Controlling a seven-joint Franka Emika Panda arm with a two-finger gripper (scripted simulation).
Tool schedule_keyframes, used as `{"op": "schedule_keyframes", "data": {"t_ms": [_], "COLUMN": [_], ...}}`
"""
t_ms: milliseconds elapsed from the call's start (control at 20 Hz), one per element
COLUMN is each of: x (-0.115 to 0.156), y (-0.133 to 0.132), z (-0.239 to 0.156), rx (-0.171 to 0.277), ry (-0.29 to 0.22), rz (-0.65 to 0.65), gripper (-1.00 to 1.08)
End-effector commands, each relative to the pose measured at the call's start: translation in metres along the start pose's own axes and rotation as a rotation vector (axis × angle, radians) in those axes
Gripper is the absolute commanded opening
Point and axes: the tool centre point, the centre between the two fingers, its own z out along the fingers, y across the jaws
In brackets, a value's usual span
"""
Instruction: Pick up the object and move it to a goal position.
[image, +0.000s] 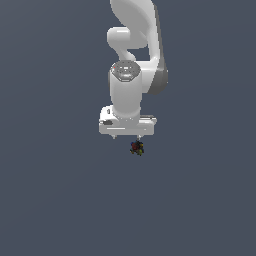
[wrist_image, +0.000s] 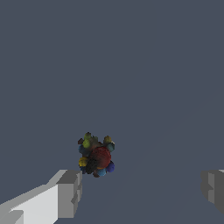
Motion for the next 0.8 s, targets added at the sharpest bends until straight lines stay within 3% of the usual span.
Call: {"op": "schedule_keyframes", "data": {"t_ms": [0, 750], "x": [-0.002, -0.031], "y": [-0.005, -0.046], "z": [0.009, 0.082], "rx": [0.0, -0.002], "ry": [0.0, 0.009], "rz": [0.003, 0.026], "gripper": [1.0, 1.0]}}
